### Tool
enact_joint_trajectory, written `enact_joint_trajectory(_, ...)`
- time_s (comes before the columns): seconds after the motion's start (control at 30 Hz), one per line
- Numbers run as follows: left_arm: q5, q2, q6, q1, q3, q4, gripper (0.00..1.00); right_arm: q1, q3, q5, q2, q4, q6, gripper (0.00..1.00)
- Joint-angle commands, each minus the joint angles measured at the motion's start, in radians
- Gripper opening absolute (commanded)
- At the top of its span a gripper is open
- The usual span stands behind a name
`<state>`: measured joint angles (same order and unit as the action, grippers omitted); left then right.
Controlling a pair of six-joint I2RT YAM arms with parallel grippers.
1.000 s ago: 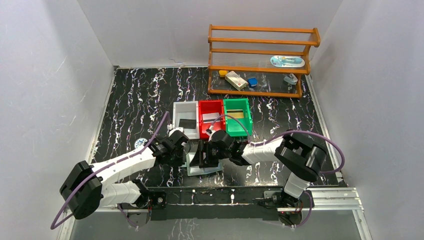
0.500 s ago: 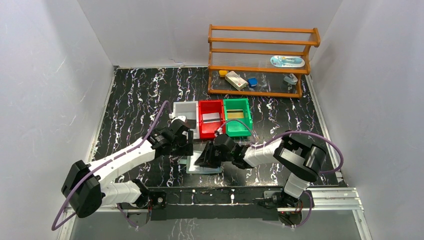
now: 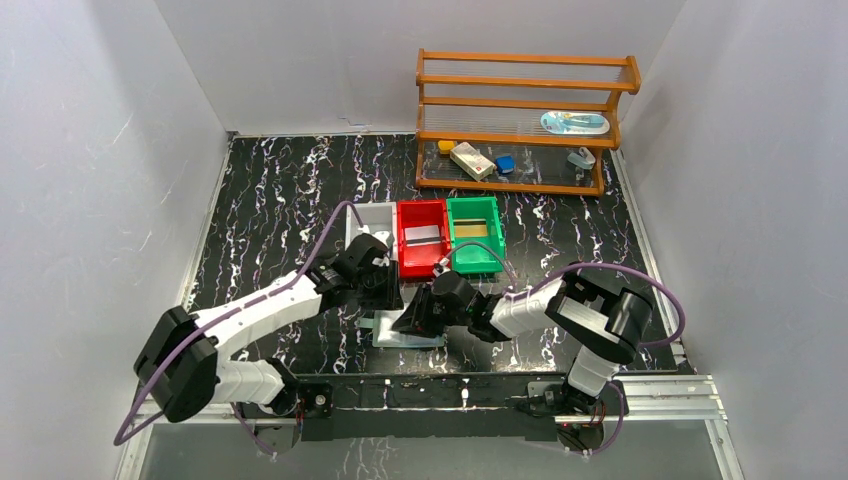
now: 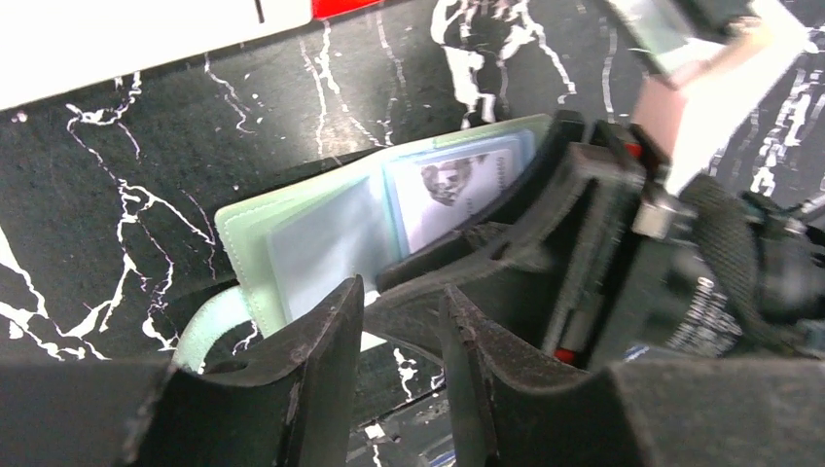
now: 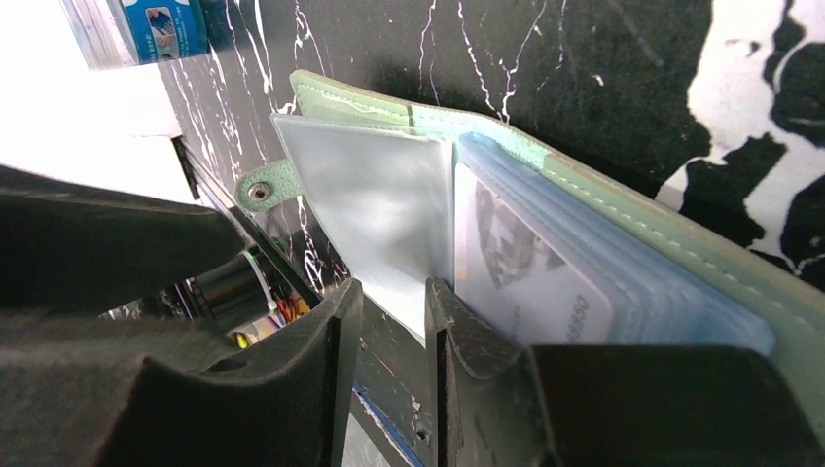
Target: Take the credit cards out of the card holder
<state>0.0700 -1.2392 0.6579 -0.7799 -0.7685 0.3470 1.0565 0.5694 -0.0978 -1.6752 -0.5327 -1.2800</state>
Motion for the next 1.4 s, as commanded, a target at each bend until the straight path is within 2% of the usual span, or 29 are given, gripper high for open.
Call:
enact_joint_trajectory(0.0, -0.051, -0.037, 0.039, 0.011, 0.018, 0.003, 0.31, 0.005, -0.04, 0.037, -0.015, 0.038, 0.016, 0.38)
enact_joint_trajectory(0.13, -0.044, -0.062, 0.048, 0.019, 0.052, -0.028, 0.28, 0.005, -0.054, 0.013, -0.009, -0.015, 0.027, 0.38)
enact_joint_trajectory(0.27, -0.026, -0.115, 0.029, 0.019, 0.06, -0.008, 0.25, 0.003, -0.042, -0.049, 0.054, -0.097, 0.067, 0.46)
enact_joint_trajectory(0.33, -0.018, -0.124, 0.022, 0.019, 0.067, -0.006, 0.24, 0.003, 0.012, -0.054, 0.1, -0.013, 0.102, 0.5)
enact_joint_trajectory(0.4, -0.014, -0.124, 0.022, 0.019, 0.076, -0.019, 0.24, 0.003, 0.069, -0.02, 0.14, 0.15, 0.141, 0.52)
enact_joint_trajectory(0.53, 0.006, -0.109, 0.012, 0.019, 0.092, -0.044, 0.24, 0.003, 0.134, 0.127, 0.207, 0.421, 0.184, 0.54)
enact_joint_trajectory(0.7, 0.041, -0.079, 0.005, 0.019, 0.116, -0.077, 0.24, 0.002, 0.122, 0.213, 0.264, 0.554, 0.191, 0.54)
enact_joint_trajectory(0.9, 0.085, -0.048, 0.014, 0.019, 0.152, -0.139, 0.25, 0.002, 0.062, 0.238, 0.296, 0.562, 0.167, 0.5)
enact_joint_trajectory(1.1, 0.097, -0.008, 0.013, 0.019, 0.16, -0.164, 0.28, -0.006, 0.056, 0.199, 0.253, 0.548, 0.171, 0.46)
enact_joint_trajectory(1.37, 0.194, 0.003, 0.063, 0.019, 0.214, -0.307, 0.31, -0.007, 0.012, 0.193, 0.231, 0.53, 0.113, 0.44)
